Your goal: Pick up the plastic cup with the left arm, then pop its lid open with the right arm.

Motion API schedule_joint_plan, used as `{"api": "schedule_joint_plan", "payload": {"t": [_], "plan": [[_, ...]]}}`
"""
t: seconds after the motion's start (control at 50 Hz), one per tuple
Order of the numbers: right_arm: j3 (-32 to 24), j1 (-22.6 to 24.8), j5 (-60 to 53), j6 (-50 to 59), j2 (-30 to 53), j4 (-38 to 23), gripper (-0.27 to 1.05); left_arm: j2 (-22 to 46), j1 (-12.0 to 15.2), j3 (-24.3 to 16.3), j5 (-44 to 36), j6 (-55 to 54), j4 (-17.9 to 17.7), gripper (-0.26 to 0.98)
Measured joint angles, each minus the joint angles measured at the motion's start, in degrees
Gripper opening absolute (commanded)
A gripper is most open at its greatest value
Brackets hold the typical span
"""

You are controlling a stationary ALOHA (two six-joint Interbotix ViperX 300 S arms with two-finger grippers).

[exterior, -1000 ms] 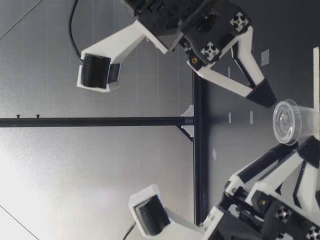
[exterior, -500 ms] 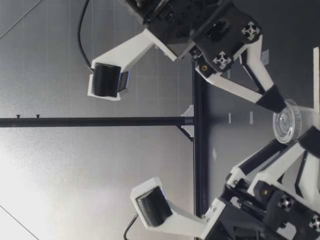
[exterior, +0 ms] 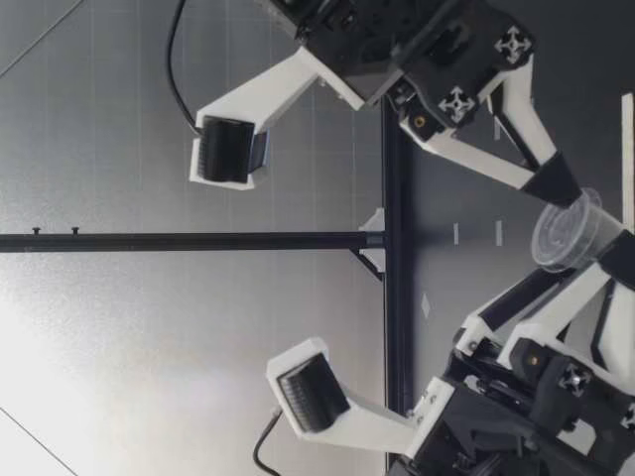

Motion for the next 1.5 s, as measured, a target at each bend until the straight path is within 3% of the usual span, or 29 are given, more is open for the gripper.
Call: {"api": "schedule_joint_plan", "payload": {"t": [0.76, 1.2, 1.32, 1.4, 1.5], "plan": [[0.1, 0.0, -0.5, 0.3, 1.4, 0.0, -0.10, -0.1, 0.0, -0.4, 0.5, 0.4, 0.0, 0.59], [0.1, 0.0, -0.5, 0.3, 1.1, -0.1, -0.10, -0.6, 0.0, -0.5, 0.5, 0.7, 0.4, 0.16], [0.3, 0.1, 0.1, 1.2, -1.1, 0.4, -0.08, -1.4, 0.0, -0.2, 0.5, 0.7, 0.9, 0.10], [1.1, 0.1, 1.7, 3.0, -4.5, 1.1, -0.02, -2.4, 0.0, 0.8, 0.4, 0.8, 1.0, 0.10], [2.9, 0.1, 2.6, 6.7, -9.7, 1.4, 0.16, -4.4, 0.0, 2.2, -1.1, 1.4, 0.9, 0.10]]}}
